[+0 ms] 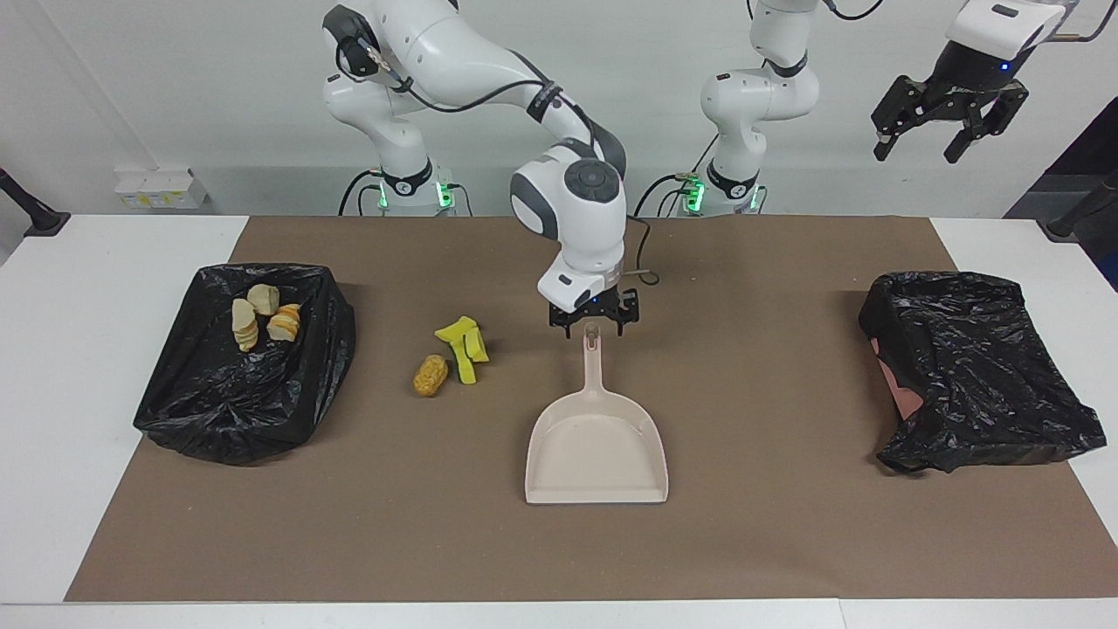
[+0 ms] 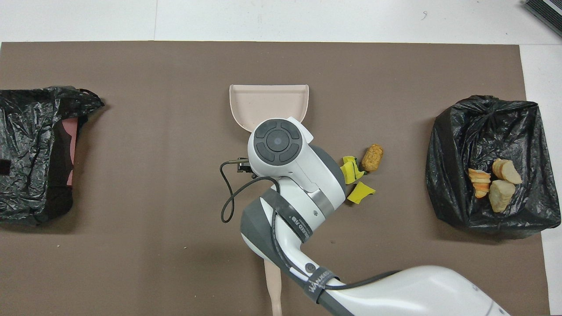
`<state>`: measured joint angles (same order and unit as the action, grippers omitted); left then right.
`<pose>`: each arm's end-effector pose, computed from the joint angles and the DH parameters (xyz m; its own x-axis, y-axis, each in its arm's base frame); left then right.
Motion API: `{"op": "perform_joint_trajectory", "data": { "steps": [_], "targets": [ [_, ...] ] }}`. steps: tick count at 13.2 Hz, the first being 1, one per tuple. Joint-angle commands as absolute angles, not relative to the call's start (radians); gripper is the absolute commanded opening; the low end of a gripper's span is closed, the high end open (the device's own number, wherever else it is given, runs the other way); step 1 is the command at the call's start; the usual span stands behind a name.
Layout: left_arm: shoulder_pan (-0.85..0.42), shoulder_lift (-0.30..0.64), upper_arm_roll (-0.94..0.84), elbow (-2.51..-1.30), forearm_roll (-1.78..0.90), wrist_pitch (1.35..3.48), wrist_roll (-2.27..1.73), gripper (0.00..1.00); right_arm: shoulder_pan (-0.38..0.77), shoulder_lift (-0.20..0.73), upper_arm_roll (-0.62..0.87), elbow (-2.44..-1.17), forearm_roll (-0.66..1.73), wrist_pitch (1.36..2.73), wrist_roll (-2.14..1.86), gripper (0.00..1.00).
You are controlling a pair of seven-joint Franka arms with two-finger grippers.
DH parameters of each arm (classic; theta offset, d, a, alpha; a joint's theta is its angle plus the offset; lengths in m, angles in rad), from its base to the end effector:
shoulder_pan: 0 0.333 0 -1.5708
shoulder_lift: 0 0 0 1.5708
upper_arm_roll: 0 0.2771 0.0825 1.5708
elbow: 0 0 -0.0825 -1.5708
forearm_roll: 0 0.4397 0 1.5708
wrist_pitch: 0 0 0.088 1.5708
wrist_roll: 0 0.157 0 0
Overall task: Sweep and dump trash in bin
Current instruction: 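Bring the empty dustpan back and set it on the table with the right gripper, then grasp the dustpan handle with the left gripper while the right gripper grasps the brush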
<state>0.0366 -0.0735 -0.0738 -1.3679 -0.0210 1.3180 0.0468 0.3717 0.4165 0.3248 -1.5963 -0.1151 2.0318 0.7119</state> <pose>0.5536 -0.0259 0.6598 0.9957 -0.0890 0.0241 -0.0894 -0.9959 0.0137 0.5626 0.4370 0.2975 0.9999 0.0048 0.0160 0.0055 -0.9989 -0.0460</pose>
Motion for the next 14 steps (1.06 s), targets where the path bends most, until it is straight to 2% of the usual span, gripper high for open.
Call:
{"op": "perform_joint_trajectory", "data": {
  "steps": [1, 3, 6, 9, 12, 13, 14],
  "targets": [
    [0.046, -0.092, -0.080, -1.393, -0.034, 1.339, 0.034, 1.00, 0.362, 0.199, 0.344, -1.809, -0.027, 2.020, 0.687, 1.00],
    [0.035, -0.090, -0.092, -1.390, -0.029, 1.339, 0.040, 1.00, 0.388, 0.065, 0.345, -1.949, 0.046, 2.019, 0.657, 1.00],
    [0.035, -0.077, -0.094, -1.394, -0.034, 1.397, 0.023, 1.00, 0.472, -0.075, 0.345, -2.133, 0.171, 2.023, 0.655, 1.00],
    [-0.063, -0.043, -0.104, -1.472, -0.031, 1.526, 0.012, 1.00, 0.538, -0.195, 0.345, -2.302, 0.265, 2.031, 0.614, 1.00],
    [-0.187, 0.020, -0.104, -1.543, -0.025, 1.687, -0.050, 1.00, 0.615, -0.190, 0.345, -2.385, 0.293, 2.086, 0.630, 1.00],
    [-0.237, 0.067, -0.104, -1.572, -0.023, 1.756, -0.102, 1.00, 0.638, -0.186, 0.345, -2.407, 0.311, 2.112, 0.630, 1.00],
    [-0.279, 0.087, -0.104, -1.601, -0.025, 1.829, -0.153, 1.00, 0.658, -0.167, 0.345, -2.434, 0.317, 2.172, 0.640, 1.00]
  ]
}}
